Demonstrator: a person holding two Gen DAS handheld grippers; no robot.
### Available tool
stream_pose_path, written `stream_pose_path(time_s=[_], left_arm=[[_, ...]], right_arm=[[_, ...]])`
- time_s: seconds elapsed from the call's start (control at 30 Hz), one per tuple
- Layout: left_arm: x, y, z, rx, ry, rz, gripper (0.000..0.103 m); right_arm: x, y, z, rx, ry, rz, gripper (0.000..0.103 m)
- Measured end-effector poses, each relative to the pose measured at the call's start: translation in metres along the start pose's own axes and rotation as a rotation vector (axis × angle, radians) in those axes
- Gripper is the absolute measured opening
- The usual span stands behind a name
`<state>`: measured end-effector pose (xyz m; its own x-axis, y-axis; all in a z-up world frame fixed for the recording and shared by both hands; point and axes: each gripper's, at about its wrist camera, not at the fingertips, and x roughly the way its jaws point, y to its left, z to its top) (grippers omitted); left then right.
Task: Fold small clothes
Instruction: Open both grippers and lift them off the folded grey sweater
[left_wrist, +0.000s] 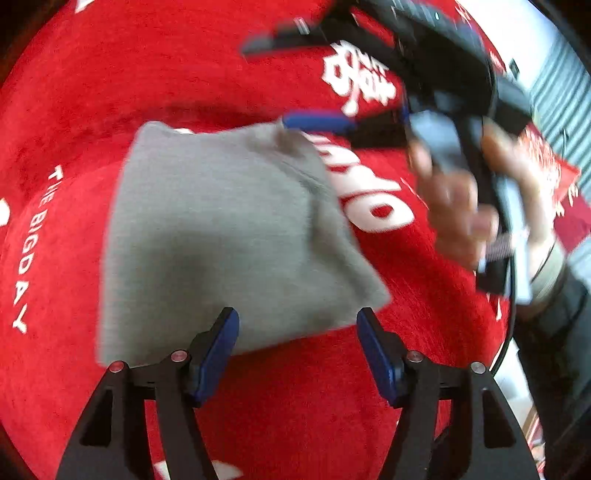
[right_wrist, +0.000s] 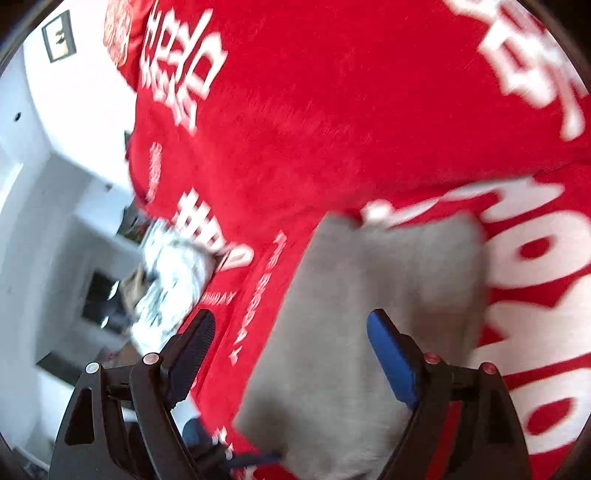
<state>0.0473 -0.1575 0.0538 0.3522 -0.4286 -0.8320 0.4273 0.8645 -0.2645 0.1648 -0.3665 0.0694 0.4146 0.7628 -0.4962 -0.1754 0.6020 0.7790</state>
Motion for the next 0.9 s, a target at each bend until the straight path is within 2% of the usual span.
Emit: stream_pose_path(time_s=[0.1,0.13,0.17,0.2,0.23,0.3,0.33,0.37,0.43,0.47,0.53,0.57,0.63,0.7,0.77,0.8,0.83,0.87,0.9], left_arm=[[-0.010,0.039,0.012,-0.111,-0.037,0.031,0.067],[-0.012,0.055,0.017,-0.166,-0.047,0.011,0.067],[-0.011,0.069,0.021,-0.213,-0.047,-0.020,0.067],[-0.010,0.075,0.023,-0.228,-0.039,-0.024,0.067],[-0.006,0.081,0.027,-0.235,-0.027,-0.003,0.067],[-0.006,0.084,0.032,-0.232,-0.024,0.048,0.067],[-0.011,0.087,0.033,-0.243,-0.038,0.017,0.067],[-0.017,0.090,0.034,-0.270,-0.061,-0.035,0.067],[-0.025,0.093,0.031,-0.302,-0.086,-0.055,0.067],[-0.023,0.092,0.031,-0.293,-0.079,-0.022,0.067],[-0.015,0.093,0.032,-0.260,-0.068,0.035,0.067],[-0.008,0.097,0.031,-0.248,-0.056,0.059,0.067],[0.002,0.103,0.023,-0.254,-0.012,0.092,0.067],[0.005,0.111,0.012,-0.274,0.012,0.062,0.067],[0.005,0.121,0.004,-0.289,0.027,0.022,0.071],[0.002,0.125,0.002,-0.291,0.025,0.011,0.071],[-0.004,0.132,-0.001,-0.292,0.022,-0.004,0.071],[-0.011,0.141,-0.002,-0.295,0.017,-0.004,0.071],[-0.016,0.149,-0.003,-0.298,0.010,0.006,0.071]], right_arm=[[0.019,-0.015,-0.005,-0.002,0.022,-0.175,0.087],[0.020,-0.026,-0.005,0.020,0.012,-0.223,0.084],[0.017,-0.038,-0.006,0.049,-0.005,-0.228,0.073],[0.011,-0.047,-0.006,0.074,-0.029,-0.206,0.069],[0.004,-0.051,-0.007,0.094,-0.045,-0.199,0.069],[-0.010,-0.044,-0.010,0.094,-0.073,-0.257,0.070],[-0.014,-0.035,-0.013,0.080,-0.073,-0.277,0.071],[-0.020,-0.023,-0.018,0.055,-0.072,-0.260,0.072],[-0.031,-0.004,-0.028,-0.001,-0.068,-0.171,0.076],[-0.034,0.007,-0.038,-0.032,-0.058,-0.112,0.081],[-0.032,0.026,-0.060,-0.078,-0.023,-0.014,0.081],[-0.029,0.030,-0.073,-0.086,-0.004,-0.003,0.081],[-0.024,0.022,-0.089,-0.073,0.027,-0.056,0.081],[-0.023,-0.003,-0.103,-0.011,0.043,-0.130,0.079],[-0.034,-0.019,-0.109,0.036,0.006,-0.091,0.068],[-0.046,-0.024,-0.112,0.064,-0.023,-0.074,0.070],[-0.058,-0.027,-0.114,0.083,-0.044,-0.112,0.077],[-0.073,-0.028,-0.116,0.095,-0.066,-0.235,0.091],[-0.084,-0.030,-0.116,0.091,-0.090,-0.299,0.092]])
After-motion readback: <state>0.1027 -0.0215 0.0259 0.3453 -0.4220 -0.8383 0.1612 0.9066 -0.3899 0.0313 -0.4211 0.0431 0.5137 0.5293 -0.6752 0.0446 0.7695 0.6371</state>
